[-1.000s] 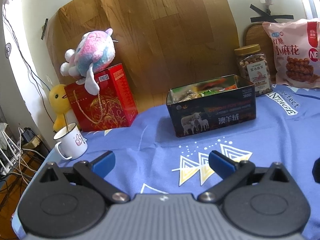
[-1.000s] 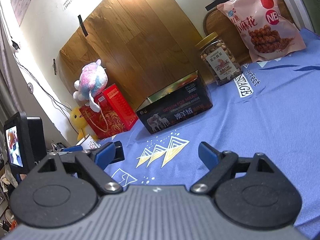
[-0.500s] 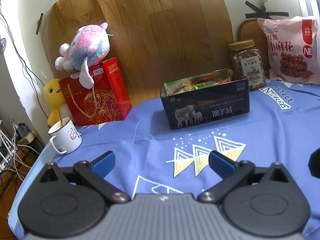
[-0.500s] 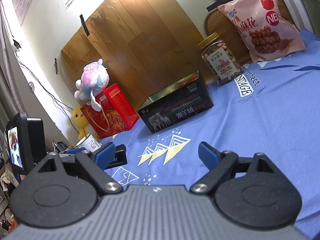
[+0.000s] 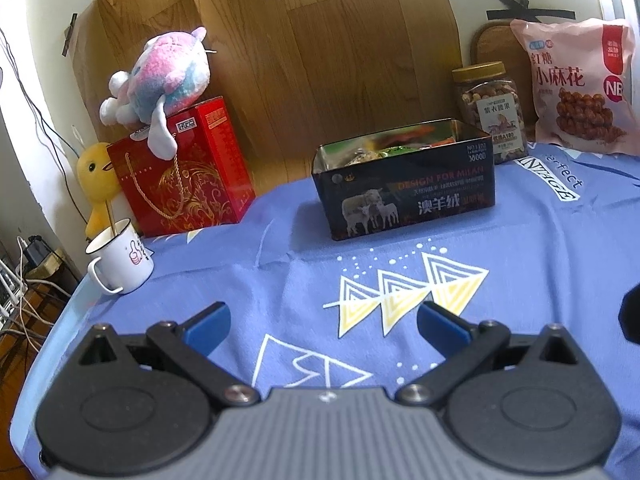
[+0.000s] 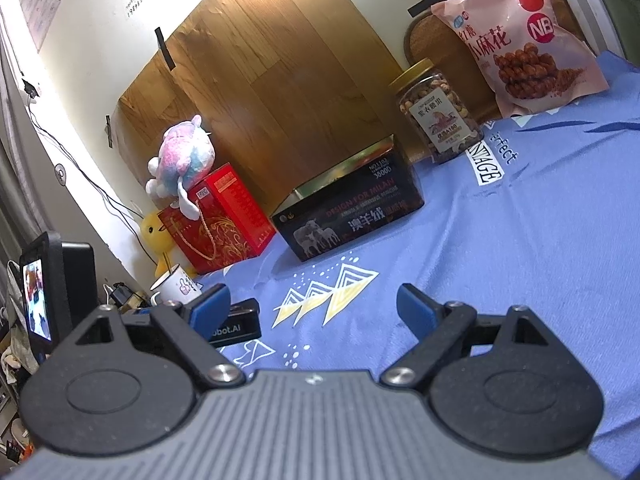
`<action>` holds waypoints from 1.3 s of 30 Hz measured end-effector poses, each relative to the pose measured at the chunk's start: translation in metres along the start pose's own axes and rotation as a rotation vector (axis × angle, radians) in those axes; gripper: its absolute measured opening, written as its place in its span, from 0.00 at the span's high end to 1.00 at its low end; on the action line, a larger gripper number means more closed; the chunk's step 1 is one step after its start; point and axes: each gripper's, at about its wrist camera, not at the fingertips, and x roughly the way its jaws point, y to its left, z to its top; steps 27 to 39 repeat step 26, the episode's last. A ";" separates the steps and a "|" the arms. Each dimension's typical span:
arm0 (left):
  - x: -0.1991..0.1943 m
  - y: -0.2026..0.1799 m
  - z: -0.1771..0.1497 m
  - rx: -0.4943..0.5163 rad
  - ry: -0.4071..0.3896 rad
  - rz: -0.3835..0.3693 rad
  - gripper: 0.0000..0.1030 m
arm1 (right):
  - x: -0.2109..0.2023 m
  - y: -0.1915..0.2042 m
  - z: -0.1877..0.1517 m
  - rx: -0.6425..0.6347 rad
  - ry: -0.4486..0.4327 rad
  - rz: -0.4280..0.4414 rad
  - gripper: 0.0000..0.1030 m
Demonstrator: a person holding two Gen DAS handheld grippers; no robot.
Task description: Organize snacks
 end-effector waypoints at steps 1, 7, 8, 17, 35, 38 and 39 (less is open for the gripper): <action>0.000 0.000 0.000 0.001 0.001 -0.001 0.00 | 0.000 0.000 0.000 0.001 0.001 0.000 0.11; 0.001 -0.002 -0.002 0.008 0.006 -0.002 0.00 | 0.001 -0.002 -0.002 0.006 0.004 -0.001 0.11; 0.002 -0.002 -0.002 0.008 0.007 -0.002 0.00 | 0.001 -0.003 -0.002 0.007 0.004 -0.001 0.11; 0.004 -0.004 -0.004 -0.001 0.035 -0.043 0.00 | 0.001 -0.003 -0.003 0.009 0.005 -0.001 0.11; -0.002 -0.003 -0.004 -0.016 0.015 -0.096 0.00 | 0.001 -0.005 -0.004 0.013 0.005 -0.004 0.11; -0.002 -0.003 -0.004 -0.016 0.015 -0.096 0.00 | 0.001 -0.005 -0.004 0.013 0.005 -0.004 0.11; -0.002 -0.003 -0.004 -0.016 0.015 -0.096 0.00 | 0.001 -0.005 -0.004 0.013 0.005 -0.004 0.11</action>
